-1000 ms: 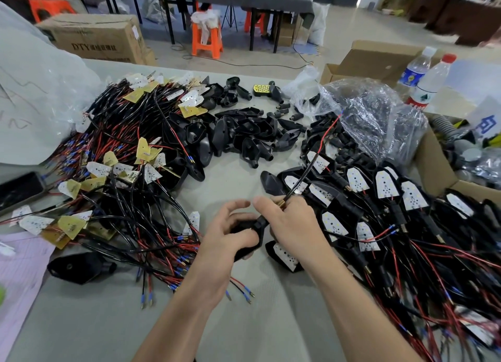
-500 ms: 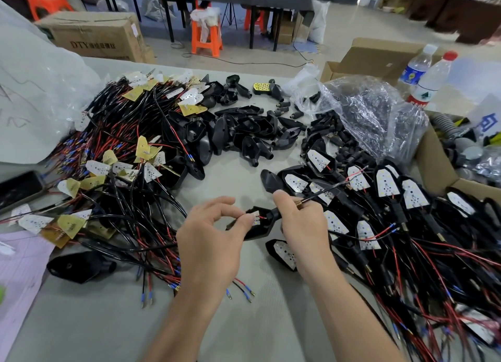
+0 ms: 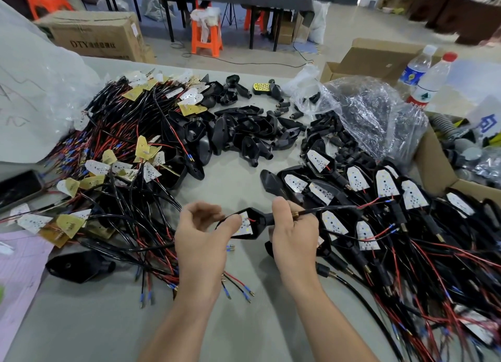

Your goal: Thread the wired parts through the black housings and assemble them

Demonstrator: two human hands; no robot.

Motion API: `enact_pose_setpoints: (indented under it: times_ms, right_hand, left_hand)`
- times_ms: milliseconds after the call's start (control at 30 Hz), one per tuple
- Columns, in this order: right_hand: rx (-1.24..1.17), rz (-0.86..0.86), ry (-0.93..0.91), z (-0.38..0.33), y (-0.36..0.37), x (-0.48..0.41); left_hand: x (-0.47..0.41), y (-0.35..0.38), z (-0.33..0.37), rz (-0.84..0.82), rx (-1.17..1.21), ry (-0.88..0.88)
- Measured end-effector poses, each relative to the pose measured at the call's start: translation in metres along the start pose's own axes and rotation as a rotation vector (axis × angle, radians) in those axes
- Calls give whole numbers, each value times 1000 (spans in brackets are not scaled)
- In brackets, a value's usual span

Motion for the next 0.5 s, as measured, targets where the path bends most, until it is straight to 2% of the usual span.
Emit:
enact_pose_setpoints:
  times_ms: [67,133,200,300,367,433,500]
  right_hand:
    - [-47,-46,23,1,2,2]
    - [10,-53,22,-3,-3,6]
    - [141,-12,-29,-11,-14,11]
    - [214,62,-95,-24,-36,17]
    - [312,142,-169,-37,-54,20]
    - [417,275,-219,-47,-77,20]
    - [414,385,-162,-42,-100,14]
  left_hand:
    - [2,14,-12,-177,15,-154]
    - [9,27,-18,-326,-25,-259]
    - [10,34,-18,-374,-19,-242]
    - [15,53,-15,-468,-4,-211]
    - [23,69,-16,-562,42,-248]
    - [33,86,-17,-669,192,-345]
    - [37,100,-17,-729,246,-379]
Point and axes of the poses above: each hand's wrist, its own x-axis away from the middle knuckle, its own y-axis out of the palm, z = x × y, the point moved 8 cm from there along -x, towards the middle knuckle, and after that the axes turned 7 degrees about x, right-handed, at the moved point
